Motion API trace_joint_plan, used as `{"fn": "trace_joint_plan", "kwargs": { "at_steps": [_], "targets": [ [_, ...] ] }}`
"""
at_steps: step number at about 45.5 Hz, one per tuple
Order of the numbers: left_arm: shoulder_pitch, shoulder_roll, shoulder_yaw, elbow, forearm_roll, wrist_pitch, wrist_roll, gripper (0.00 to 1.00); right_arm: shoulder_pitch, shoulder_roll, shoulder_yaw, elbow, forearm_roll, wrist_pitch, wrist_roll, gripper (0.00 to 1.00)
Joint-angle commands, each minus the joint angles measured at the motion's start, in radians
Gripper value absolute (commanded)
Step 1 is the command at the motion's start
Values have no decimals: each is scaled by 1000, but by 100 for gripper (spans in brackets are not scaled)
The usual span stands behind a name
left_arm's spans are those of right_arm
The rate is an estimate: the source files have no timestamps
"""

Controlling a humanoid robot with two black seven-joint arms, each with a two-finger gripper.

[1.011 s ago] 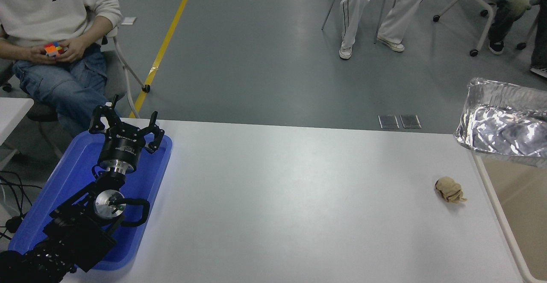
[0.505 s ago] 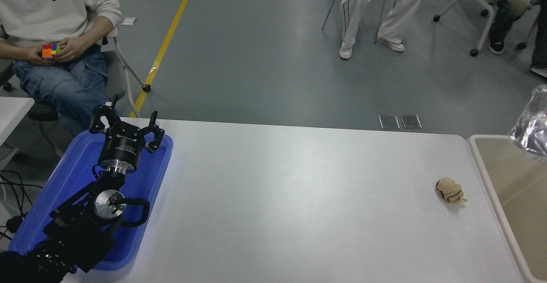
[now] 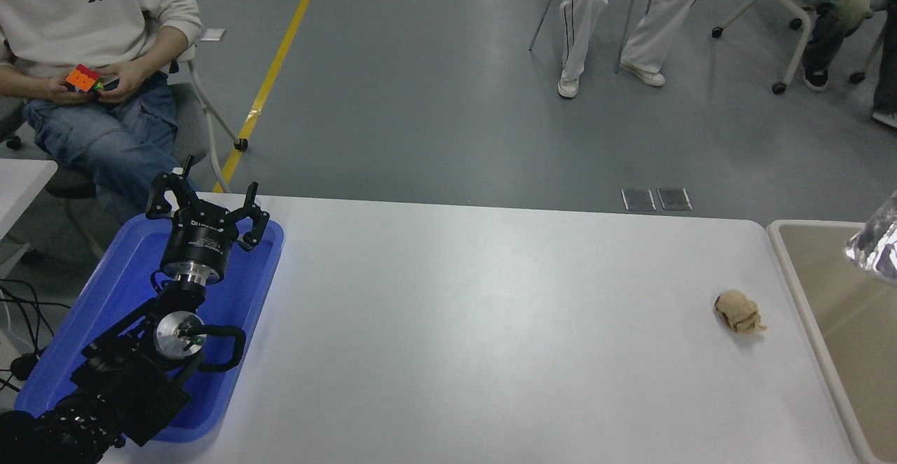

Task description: Pick up foil plate and place in dustbin

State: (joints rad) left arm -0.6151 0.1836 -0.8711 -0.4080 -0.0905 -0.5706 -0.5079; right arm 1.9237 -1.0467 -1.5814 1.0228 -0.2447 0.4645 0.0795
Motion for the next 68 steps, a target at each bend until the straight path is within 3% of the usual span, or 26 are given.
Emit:
{"fn": "trace_joint_plan", "kwargs": {
  "at_steps": [1, 13, 18, 52, 68],
  "targets": [
    [0, -1, 0, 0, 0, 0, 0, 100, -288, -38, 234, -133, 4, -81, -7, 0],
    [0, 1, 0, 0, 0, 0, 0, 100, -623, -52, 520, -270, 10, -133, -12, 0],
    [0, 1, 0, 0, 0, 0, 0, 100, -732, -36, 624, -328, 13, -176, -43, 0],
    [0, -1, 0, 0, 0, 0, 0, 100, -1195, 252, 928, -776, 65, -271, -64, 0],
    [0, 0, 0, 0, 0, 0, 0, 100, -1279, 330, 989, -840, 68, -349, -80, 0]
  ]
}}
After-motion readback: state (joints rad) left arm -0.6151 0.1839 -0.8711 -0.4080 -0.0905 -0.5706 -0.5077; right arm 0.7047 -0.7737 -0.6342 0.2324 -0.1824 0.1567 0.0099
